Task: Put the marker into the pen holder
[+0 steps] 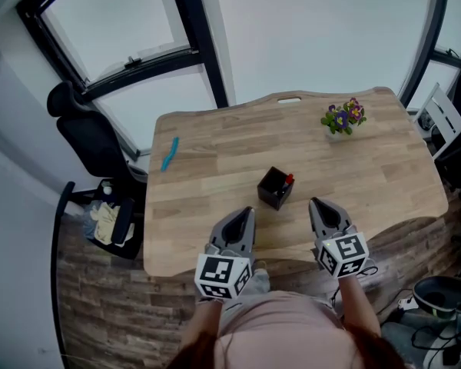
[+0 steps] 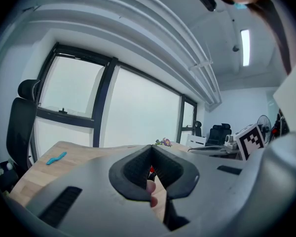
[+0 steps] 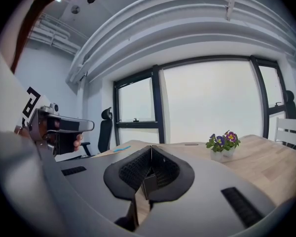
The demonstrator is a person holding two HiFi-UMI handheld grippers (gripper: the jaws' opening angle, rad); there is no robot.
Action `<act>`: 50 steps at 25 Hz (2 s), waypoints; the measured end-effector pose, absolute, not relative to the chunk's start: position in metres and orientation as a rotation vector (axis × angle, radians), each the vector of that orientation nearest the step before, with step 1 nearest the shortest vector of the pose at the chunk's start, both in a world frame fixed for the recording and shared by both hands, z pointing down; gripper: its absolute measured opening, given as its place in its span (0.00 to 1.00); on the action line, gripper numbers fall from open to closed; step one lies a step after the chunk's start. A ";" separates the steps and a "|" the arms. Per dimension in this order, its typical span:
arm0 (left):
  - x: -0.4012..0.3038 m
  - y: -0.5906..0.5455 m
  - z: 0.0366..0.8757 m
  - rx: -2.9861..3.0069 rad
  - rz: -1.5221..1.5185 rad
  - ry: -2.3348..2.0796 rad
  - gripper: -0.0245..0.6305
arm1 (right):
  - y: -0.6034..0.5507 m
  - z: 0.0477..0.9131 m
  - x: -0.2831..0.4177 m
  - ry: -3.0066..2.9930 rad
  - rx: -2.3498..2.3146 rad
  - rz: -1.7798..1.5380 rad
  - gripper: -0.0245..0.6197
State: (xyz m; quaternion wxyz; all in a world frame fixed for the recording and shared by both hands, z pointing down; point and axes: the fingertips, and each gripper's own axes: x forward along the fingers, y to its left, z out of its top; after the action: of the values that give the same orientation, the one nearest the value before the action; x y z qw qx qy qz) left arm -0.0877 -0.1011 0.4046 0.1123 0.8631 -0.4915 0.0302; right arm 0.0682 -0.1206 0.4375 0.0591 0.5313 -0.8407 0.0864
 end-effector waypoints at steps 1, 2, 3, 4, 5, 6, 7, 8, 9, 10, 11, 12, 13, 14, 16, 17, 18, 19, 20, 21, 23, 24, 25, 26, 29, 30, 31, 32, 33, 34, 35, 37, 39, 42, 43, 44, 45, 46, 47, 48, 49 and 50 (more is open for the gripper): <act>-0.088 -0.098 0.403 2.530 0.082 -1.451 0.04 | -0.117 0.434 0.069 -2.547 1.610 0.235 0.04; -0.088 -0.094 0.401 2.527 0.075 -1.459 0.04 | -0.114 0.431 0.070 -2.549 1.612 0.211 0.04; -0.087 -0.091 0.398 2.527 0.069 -1.468 0.04 | -0.111 0.428 0.072 -2.553 1.614 0.191 0.04; -0.087 -0.088 0.396 2.530 0.066 -1.475 0.04 | -0.108 0.425 0.073 -2.559 1.618 0.179 0.04; -0.086 -0.085 0.393 2.537 0.067 -1.482 0.04 | -0.105 0.422 0.075 -2.567 1.623 0.172 0.04; -0.085 -0.082 0.390 2.544 0.071 -1.488 0.04 | -0.103 0.419 0.077 -2.576 1.630 0.168 0.04; -0.083 -0.080 0.388 2.549 0.072 -1.491 0.04 | -0.100 0.416 0.079 -2.583 1.639 0.165 0.04; -0.082 -0.077 0.385 2.550 0.069 -1.495 0.04 | -0.097 0.413 0.082 -2.588 1.649 0.162 0.04; -0.081 -0.074 0.383 2.549 0.063 -1.499 0.04 | -0.094 0.411 0.085 -2.592 1.656 0.156 0.04; -0.080 -0.071 0.381 2.546 0.056 -1.505 0.04 | -0.091 0.408 0.087 -2.594 1.663 0.149 0.04; -0.078 -0.069 0.379 2.544 0.051 -1.511 0.04 | -0.089 0.405 0.089 -2.596 1.668 0.139 0.04; -0.077 -0.066 0.377 2.544 0.048 -1.516 0.04 | -0.086 0.402 0.092 -2.598 1.674 0.128 0.04; -0.075 -0.064 0.376 2.545 0.046 -1.521 0.04 | -0.084 0.399 0.094 -2.599 1.681 0.117 0.04; -0.074 -0.061 0.374 2.548 0.046 -1.527 0.04 | -0.081 0.395 0.096 -2.599 1.688 0.104 0.04; -0.073 -0.055 0.370 2.550 0.045 -1.541 0.04 | -0.075 0.389 0.101 -2.592 1.704 0.077 0.04; -0.072 -0.051 0.368 2.548 0.041 -1.547 0.04 | -0.072 0.386 0.103 -2.586 1.712 0.065 0.04; -0.072 -0.048 0.367 2.545 0.035 -1.552 0.04 | -0.068 0.383 0.105 -2.582 1.718 0.055 0.04; -0.072 -0.044 0.365 2.543 0.032 -1.558 0.04 | -0.063 0.380 0.107 -2.580 1.722 0.046 0.04; -0.072 -0.041 0.363 2.542 0.030 -1.566 0.04 | -0.059 0.378 0.109 -2.580 1.724 0.039 0.04; -0.072 -0.037 0.361 2.541 0.028 -1.573 0.04 | -0.056 0.375 0.111 -2.580 1.728 0.032 0.04; -0.072 -0.031 0.360 2.531 0.015 -1.587 0.04 | -0.049 0.371 0.115 -2.581 1.736 0.020 0.04; -0.072 -0.028 0.359 2.522 0.007 -1.591 0.04 | -0.046 0.370 0.117 -2.582 1.739 0.014 0.04; -0.072 -0.024 0.359 2.514 0.000 -1.594 0.04 | -0.042 0.368 0.119 -2.582 1.743 0.008 0.04; -0.072 -0.020 0.358 2.508 -0.005 -1.597 0.04 | -0.038 0.366 0.120 -2.582 1.746 0.001 0.04; -0.071 -0.011 0.355 2.510 -0.010 -1.614 0.04 | -0.027 0.360 0.123 -2.576 1.751 -0.036 0.04; -0.070 -0.008 0.353 2.513 -0.013 -1.619 0.04 | -0.023 0.358 0.124 -2.576 1.752 -0.046 0.04; -0.070 -0.005 0.351 2.515 -0.017 -1.623 0.04 | -0.020 0.357 0.124 -2.578 1.751 -0.052 0.04; -0.069 -0.001 0.350 2.518 -0.020 -1.626 0.04 | -0.017 0.356 0.125 -2.582 1.750 -0.058 0.04; -0.068 0.001 0.348 2.522 -0.022 -1.626 0.04 | -0.014 0.355 0.125 -2.587 1.749 -0.065 0.04; -0.066 0.004 0.347 2.525 -0.025 -1.624 0.04 | -0.011 0.354 0.126 -2.591 1.747 -0.072 0.04; -0.064 0.007 0.346 2.528 -0.028 -1.622 0.04 | -0.009 0.353 0.127 -2.593 1.746 -0.078 0.04; -0.062 0.011 0.344 2.530 -0.033 -1.621 0.04 | -0.005 0.350 0.129 -2.596 1.738 -0.095 0.04; -0.059 0.016 0.344 2.534 -0.030 -1.622 0.04 | -0.001 0.346 0.130 -2.602 1.725 -0.118 0.04; -0.055 0.022 0.344 2.541 -0.029 -1.616 0.04 | 0.005 0.339 0.132 -2.610 1.717 -0.152 0.04; -0.054 0.024 0.344 2.541 -0.033 -1.613 0.04 | 0.006 0.338 0.132 -2.612 1.714 -0.162 0.04; -0.053 0.027 0.344 2.542 -0.037 -1.611 0.04 | 0.006 0.336 0.131 -2.610 1.711 -0.171 0.04; -0.053 0.029 0.344 2.544 -0.040 -1.612 0.04 | 0.007 0.335 0.130 -2.609 1.706 -0.178 0.04; -0.052 0.032 0.344 2.548 -0.039 -1.614 0.04 | 0.007 0.334 0.128 -2.609 1.700 -0.186 0.04; -0.051 0.034 0.344 2.552 -0.038 -1.616 0.04 | 0.007 0.332 0.127 -2.612 1.696 -0.197 0.04; -0.051 0.035 0.344 2.554 -0.038 -1.616 0.04 | 0.008 0.329 0.126 -2.615 1.696 -0.207 0.04; -0.050 0.037 0.345 2.556 -0.037 -1.615 0.04 | 0.009 0.327 0.125 -2.619 1.700 -0.215 0.04; -0.049 0.038 0.345 2.558 -0.037 -1.613 0.04 | 0.011 0.325 0.125 -2.621 1.709 -0.220 0.04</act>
State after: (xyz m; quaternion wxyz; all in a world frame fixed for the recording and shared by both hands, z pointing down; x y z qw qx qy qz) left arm -0.0490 0.0381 0.3451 0.0584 0.8444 -0.5324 -0.0122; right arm 0.1251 0.0111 0.3251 0.0024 0.5448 -0.8356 -0.0701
